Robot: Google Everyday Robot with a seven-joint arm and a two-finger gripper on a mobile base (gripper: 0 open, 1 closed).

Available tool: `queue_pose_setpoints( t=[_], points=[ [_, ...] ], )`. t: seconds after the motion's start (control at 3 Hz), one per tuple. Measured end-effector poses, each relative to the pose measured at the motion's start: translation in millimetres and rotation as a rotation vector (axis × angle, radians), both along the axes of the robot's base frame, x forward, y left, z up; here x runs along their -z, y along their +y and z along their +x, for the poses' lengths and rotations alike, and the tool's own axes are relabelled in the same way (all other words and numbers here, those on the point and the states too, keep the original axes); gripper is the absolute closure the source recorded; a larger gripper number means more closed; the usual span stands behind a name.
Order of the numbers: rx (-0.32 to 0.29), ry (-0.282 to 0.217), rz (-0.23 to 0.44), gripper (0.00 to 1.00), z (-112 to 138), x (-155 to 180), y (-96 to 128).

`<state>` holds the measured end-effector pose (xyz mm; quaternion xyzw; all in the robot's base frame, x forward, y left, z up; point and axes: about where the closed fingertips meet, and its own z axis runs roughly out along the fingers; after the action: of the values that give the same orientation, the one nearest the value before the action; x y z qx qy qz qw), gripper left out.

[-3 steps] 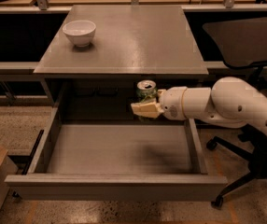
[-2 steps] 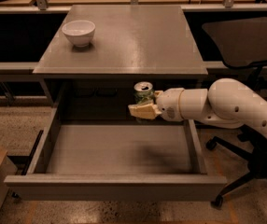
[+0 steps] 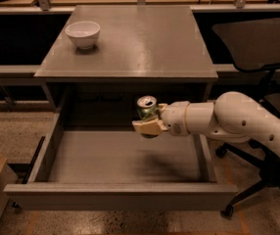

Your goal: Place green can into top drawer

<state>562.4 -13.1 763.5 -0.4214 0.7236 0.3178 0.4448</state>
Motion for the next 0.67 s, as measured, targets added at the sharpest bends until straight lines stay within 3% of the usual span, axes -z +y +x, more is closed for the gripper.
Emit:
queue_pose_setpoints(
  t=[0.67],
  points=[
    [-0.009,-0.03,0.062,0.51,-17,66,7]
  ],
)
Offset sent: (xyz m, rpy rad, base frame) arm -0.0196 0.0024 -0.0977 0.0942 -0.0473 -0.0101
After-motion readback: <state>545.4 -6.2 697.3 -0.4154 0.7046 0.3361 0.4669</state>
